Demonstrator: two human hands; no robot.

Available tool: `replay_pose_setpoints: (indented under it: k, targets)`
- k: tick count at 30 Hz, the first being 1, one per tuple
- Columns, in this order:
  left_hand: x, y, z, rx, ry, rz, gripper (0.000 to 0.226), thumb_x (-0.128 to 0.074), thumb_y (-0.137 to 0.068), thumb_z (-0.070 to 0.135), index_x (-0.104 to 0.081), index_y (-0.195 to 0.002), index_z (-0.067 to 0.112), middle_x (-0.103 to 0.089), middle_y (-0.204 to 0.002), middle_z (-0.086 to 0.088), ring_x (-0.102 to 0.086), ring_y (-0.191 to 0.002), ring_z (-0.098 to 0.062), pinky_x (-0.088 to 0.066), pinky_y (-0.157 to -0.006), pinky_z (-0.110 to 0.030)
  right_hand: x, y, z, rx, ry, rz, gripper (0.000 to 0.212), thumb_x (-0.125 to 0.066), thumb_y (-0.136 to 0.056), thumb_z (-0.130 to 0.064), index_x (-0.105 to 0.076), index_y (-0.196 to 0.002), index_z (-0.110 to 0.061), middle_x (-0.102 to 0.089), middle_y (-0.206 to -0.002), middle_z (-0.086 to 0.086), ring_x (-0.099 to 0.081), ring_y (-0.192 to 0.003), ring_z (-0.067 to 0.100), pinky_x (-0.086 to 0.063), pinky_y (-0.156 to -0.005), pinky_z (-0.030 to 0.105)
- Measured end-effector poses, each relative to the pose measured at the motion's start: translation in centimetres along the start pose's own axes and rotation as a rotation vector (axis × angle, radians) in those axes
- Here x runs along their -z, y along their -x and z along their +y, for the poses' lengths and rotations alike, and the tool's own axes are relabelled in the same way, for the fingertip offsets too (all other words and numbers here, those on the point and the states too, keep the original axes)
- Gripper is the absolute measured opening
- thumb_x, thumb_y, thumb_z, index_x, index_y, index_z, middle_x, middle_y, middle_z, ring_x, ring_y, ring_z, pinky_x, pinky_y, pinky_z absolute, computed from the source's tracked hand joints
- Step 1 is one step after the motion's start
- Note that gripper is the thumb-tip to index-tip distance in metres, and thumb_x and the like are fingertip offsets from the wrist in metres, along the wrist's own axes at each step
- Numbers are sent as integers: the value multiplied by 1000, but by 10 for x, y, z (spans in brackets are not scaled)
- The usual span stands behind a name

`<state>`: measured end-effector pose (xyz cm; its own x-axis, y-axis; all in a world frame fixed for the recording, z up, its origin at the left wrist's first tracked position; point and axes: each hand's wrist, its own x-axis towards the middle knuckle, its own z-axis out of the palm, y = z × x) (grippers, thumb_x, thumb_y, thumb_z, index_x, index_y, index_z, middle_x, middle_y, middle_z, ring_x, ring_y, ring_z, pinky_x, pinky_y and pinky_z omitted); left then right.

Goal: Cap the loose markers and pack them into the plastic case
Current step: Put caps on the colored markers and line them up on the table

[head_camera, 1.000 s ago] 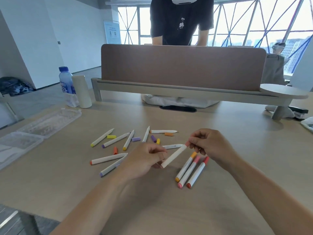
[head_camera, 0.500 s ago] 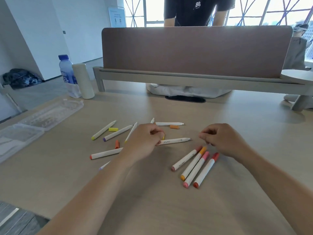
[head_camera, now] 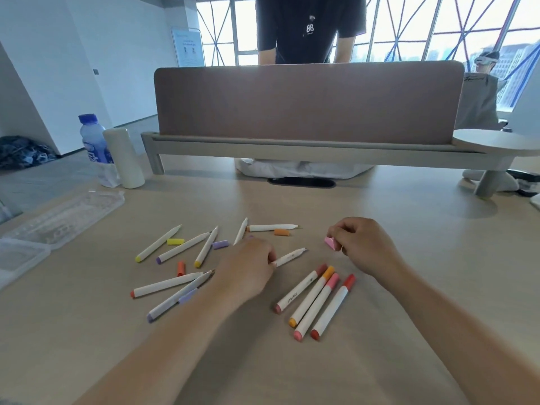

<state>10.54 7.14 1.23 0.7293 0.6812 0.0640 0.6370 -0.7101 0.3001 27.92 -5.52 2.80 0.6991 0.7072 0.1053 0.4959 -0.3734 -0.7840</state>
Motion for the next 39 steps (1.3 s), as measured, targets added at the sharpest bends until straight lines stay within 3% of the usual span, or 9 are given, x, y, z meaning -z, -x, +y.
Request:
replay_pose_setpoints:
  k: [3,5,11,16,20,28,32,36,39]
  targets:
    - [0,2,5,-19,-88,-21,19,-50,-98,26,-67,-106,25,-66,-103,4,-61,-96,-16,-38,-58,-25,5,-1,3,-36,-54,42,29,-54,-95,-22,-73,-76,-12,-67,-71,-8,-52,-58,10,-40,-58,27]
    - [-2,2,4,-28,-29,-41,19,-49,-97,26,-67,-103,26,-68,-98,3,-62,-90,-17,-46,-62,-28,6,-1,6,-58,-65,40,29,-55,-95,-23,-73,-77,-10,-69,-73,-6,-54,-61,11,-42,-61,28]
    - [8,1,-7,64,651,-111,15,-61,-89,19,-76,-87,16,-67,-65,-10,-56,-63,-15,-41,-61,-28,2,-2,9,-36,17,34,32,-57,-94,-26,-68,-70,-9,-68,-75,-1,-59,-66,18,-46,-63,31]
    - [21,4,-12,163,1119,-143,12,-64,-91,7,-71,-95,-2,-69,-69,-15,-57,-53,-14,-44,-50,-24,-4,-12,10,-10,74,41,24,-59,-94,-25,-70,-77,-12,-68,-83,-10,-61,-76,10,-45,-62,26]
    - [22,4,-16,171,1183,-157,13,-66,-91,7,-70,-99,-2,-70,-73,-14,-58,-56,-15,-46,-52,-23,-8,-23,17,-42,155,38,16,-66,-88,-27,-69,-76,-19,-69,-83,-5,-62,-76,13,-49,-65,30]
    - [14,10,-22,154,1152,-177,7,-68,-90,8,-72,-94,3,-71,-76,-7,-61,-63,-15,-53,-64,-28,-19,-22,14,-31,436,-111,29,-65,-91,-46,-64,-77,-20,-68,-77,-1,-62,-74,15,-54,-72,35]
    - [17,22,-25,138,1128,-147,8,-70,-88,8,-72,-93,3,-72,-79,-8,-69,-72,-19,-60,-77,-37,-11,0,-6,11,71,-165,24,-68,-92,-34,-66,-84,-12,-72,-72,1,-64,-63,13,-44,-57,21]
    - [22,40,-26,102,1060,-144,8,-69,-89,9,-76,-92,7,-72,-78,-13,-67,-71,-23,-60,-76,-37,0,25,-20,-4,-428,-205,11,-72,-89,-19,-74,-89,-7,-65,-73,6,-54,-66,16,-44,-60,27]
    - [26,54,-29,63,954,-166,10,-69,-89,13,-78,-87,16,-73,-73,-7,-67,-70,-18,-58,-73,-31,2,39,-25,-7,-551,-175,18,-60,-96,-8,-77,-90,-11,-66,-83,18,-51,-71,18,-43,-62,28]
